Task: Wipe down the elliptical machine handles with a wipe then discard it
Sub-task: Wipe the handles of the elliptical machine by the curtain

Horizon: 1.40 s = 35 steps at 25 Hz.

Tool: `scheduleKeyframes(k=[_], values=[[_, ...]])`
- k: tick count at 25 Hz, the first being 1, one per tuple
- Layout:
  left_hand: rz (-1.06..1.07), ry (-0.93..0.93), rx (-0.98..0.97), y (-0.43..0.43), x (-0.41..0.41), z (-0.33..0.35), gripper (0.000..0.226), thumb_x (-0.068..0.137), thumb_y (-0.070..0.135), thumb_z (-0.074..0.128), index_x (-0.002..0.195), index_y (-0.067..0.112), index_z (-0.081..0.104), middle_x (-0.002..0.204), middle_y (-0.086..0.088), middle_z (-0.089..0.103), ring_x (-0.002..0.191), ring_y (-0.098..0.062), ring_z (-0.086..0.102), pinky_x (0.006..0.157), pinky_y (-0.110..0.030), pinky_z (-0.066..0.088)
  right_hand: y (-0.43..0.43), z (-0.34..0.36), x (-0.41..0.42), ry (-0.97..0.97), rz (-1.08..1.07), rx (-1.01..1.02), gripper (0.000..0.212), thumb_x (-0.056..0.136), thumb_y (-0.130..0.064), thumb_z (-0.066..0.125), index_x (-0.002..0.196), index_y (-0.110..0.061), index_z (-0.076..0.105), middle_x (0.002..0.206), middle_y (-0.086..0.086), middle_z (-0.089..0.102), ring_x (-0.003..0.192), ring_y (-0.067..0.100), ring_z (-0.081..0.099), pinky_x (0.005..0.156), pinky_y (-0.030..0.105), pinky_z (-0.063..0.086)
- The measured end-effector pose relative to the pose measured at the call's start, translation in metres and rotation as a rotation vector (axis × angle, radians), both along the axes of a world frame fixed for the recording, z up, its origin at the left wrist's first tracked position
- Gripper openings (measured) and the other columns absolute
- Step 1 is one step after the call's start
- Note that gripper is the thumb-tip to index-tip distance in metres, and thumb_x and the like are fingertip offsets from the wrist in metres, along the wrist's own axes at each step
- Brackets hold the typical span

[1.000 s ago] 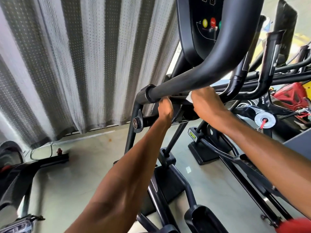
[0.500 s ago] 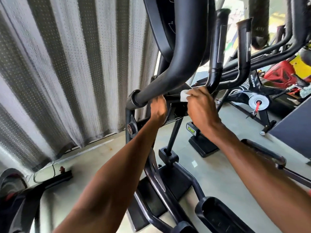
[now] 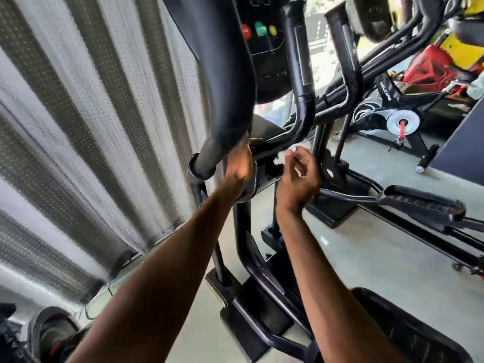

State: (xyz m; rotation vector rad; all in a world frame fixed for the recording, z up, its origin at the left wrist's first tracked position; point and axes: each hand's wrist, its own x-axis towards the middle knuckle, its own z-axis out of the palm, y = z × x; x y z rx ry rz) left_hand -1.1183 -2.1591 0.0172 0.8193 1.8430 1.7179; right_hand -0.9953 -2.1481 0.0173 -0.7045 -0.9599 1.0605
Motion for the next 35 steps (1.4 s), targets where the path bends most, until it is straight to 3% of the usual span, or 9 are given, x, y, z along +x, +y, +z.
scheduleKeyframes(k=[3, 9, 12, 16, 19, 22, 27, 32, 35], values=[[-0.001, 0.015, -0.003, -0.016, 0.016, 0.026, 0.094, 0.08, 0.087, 0.021, 0.119, 0.02, 0.074, 0.125, -0.002, 0.071, 0.121, -0.019, 0.062, 0.114, -0.043, 0.04, -0.007, -0.006, -0.02, -0.005, 0.053, -0.1, 0.021, 0.088, -0.001, 0.072, 0.109, -0.002, 0.072, 0.097, 0.004, 0.074, 0.095, 0.017, 0.072, 0.08, 0.017, 0.055], [-0.038, 0.087, -0.026, -0.03, 0.032, 0.04, 0.071, 0.095, 0.071, 0.019, 0.11, 0.027, 0.072, 0.124, -0.002, 0.072, 0.118, -0.017, 0.064, 0.114, -0.048, 0.043, -0.008, -0.007, -0.035, 0.038, -0.078, -0.121, 0.015, 0.085, -0.003, 0.076, 0.1, -0.006, 0.074, 0.1, 0.01, 0.074, 0.092, 0.015, 0.071, 0.078, 0.015, 0.053], [-0.052, 0.119, -0.05, -0.029, 0.039, 0.05, 0.065, 0.098, 0.068, 0.019, 0.104, 0.03, 0.072, 0.126, -0.003, 0.071, 0.122, -0.019, 0.062, 0.115, -0.049, 0.042, -0.008, -0.01, -0.045, -0.034, -0.149, -0.155, 0.015, 0.081, 0.001, 0.078, 0.096, 0.002, 0.076, 0.096, 0.012, 0.075, 0.088, 0.015, 0.07, 0.077, 0.023, 0.056], [-0.049, 0.082, -0.058, -0.025, 0.04, 0.052, 0.069, 0.106, 0.061, 0.023, 0.131, 0.012, 0.065, 0.138, -0.009, 0.063, 0.128, -0.023, 0.06, 0.105, -0.032, 0.051, -0.006, -0.005, -0.045, 0.146, -0.104, -0.23, 0.013, 0.084, -0.004, 0.077, 0.097, -0.004, 0.076, 0.096, 0.008, 0.075, 0.092, 0.016, 0.072, 0.081, 0.03, 0.06], [-0.034, 0.132, -0.119, -0.024, 0.039, 0.052, 0.072, 0.102, 0.067, 0.025, 0.135, 0.016, 0.064, 0.141, -0.006, 0.062, 0.131, -0.022, 0.058, 0.104, -0.029, 0.049, -0.008, -0.005, -0.048, 0.123, -0.113, -0.184, 0.012, 0.086, -0.008, 0.076, 0.097, -0.006, 0.076, 0.095, 0.004, 0.076, 0.092, 0.017, 0.072, 0.082, 0.04, 0.06], [-0.015, 0.252, -0.13, -0.021, 0.043, 0.057, 0.059, 0.107, 0.054, 0.03, 0.134, 0.013, 0.064, 0.134, -0.005, 0.065, 0.126, -0.019, 0.059, 0.084, -0.012, 0.051, -0.008, -0.003, -0.045, 0.158, -0.075, -0.244, 0.013, 0.086, -0.007, 0.075, 0.099, -0.006, 0.077, 0.097, 0.001, 0.076, 0.094, 0.013, 0.072, 0.084, 0.032, 0.059], [-0.08, 0.339, -0.127, -0.016, 0.046, 0.07, 0.048, 0.096, 0.049, 0.043, 0.119, 0.018, 0.073, 0.114, 0.0, 0.075, 0.111, -0.015, 0.069, 0.098, -0.037, 0.053, -0.005, -0.011, -0.054, 0.222, 0.003, -0.252, 0.014, 0.091, -0.01, 0.071, 0.103, -0.013, 0.076, 0.101, -0.002, 0.076, 0.099, 0.015, 0.072, 0.087, 0.04, 0.059], [-0.033, 0.421, -0.171, -0.016, 0.037, 0.064, 0.034, 0.092, 0.051, 0.046, 0.1, 0.035, 0.075, 0.117, 0.001, 0.075, 0.112, -0.013, 0.069, 0.107, -0.05, 0.049, 0.004, -0.045, -0.091, 0.203, 0.346, -0.643, 0.023, 0.088, -0.016, 0.076, 0.109, -0.007, 0.076, 0.104, 0.002, 0.078, 0.1, 0.011, 0.073, 0.097, 0.042, 0.057], [0.001, 0.45, -0.2, -0.018, 0.032, 0.054, 0.026, 0.094, 0.045, 0.049, 0.102, 0.038, 0.074, 0.114, 0.004, 0.076, 0.114, -0.015, 0.068, 0.106, -0.054, 0.049, 0.004, -0.041, -0.09, 0.245, 0.37, -0.663, 0.019, 0.087, -0.017, 0.076, 0.104, -0.011, 0.078, 0.098, -0.002, 0.078, 0.098, 0.011, 0.073, 0.096, 0.04, 0.057]])
